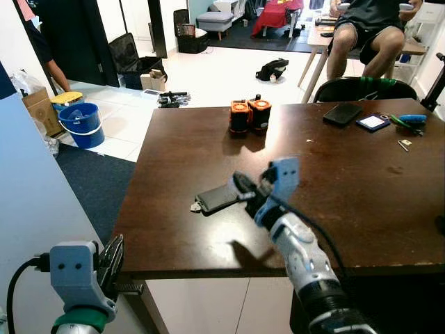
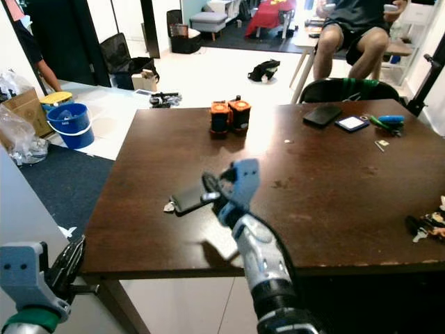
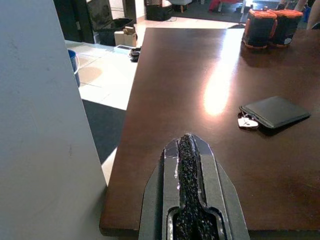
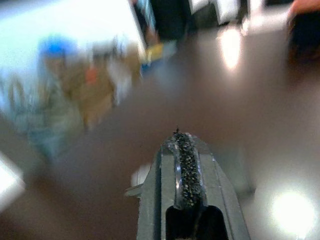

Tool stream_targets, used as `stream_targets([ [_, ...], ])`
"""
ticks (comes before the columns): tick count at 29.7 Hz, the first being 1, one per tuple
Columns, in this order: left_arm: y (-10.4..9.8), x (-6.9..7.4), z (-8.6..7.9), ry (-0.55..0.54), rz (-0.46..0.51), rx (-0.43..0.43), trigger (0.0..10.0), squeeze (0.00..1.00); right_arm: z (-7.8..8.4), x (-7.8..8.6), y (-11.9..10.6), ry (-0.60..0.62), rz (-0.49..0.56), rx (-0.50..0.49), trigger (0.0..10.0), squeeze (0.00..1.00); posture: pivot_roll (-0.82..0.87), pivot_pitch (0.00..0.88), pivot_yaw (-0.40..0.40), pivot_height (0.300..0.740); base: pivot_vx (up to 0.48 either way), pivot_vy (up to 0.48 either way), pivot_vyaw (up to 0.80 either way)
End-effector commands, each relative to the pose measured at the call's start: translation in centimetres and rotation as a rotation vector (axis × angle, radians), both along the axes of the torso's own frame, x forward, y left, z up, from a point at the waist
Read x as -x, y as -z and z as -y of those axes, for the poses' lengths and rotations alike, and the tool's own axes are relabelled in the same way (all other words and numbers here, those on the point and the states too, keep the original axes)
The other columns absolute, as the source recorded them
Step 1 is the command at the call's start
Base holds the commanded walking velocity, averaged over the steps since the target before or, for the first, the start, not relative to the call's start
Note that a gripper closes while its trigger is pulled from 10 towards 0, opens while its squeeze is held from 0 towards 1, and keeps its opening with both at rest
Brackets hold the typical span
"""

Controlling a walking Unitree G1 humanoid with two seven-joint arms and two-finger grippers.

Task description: Hang keys on a hook

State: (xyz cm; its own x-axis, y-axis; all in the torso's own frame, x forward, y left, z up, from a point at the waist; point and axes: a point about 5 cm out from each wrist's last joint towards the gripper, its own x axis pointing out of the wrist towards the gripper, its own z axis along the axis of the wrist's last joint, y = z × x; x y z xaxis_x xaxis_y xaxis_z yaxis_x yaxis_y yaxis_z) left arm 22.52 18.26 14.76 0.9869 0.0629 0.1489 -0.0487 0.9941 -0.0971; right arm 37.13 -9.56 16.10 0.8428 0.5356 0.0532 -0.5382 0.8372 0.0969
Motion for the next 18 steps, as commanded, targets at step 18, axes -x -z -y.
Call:
stream_targets([
  [18,0.6,0.5,0.3,0.032,-0.029,0.023,10.0,0.00,1.5,5.0,3.5,-0.372,-0.063,0.108,0.0,0.00,-0.03,0.088,0.136,0.740,0.000,0.000,0.00],
])
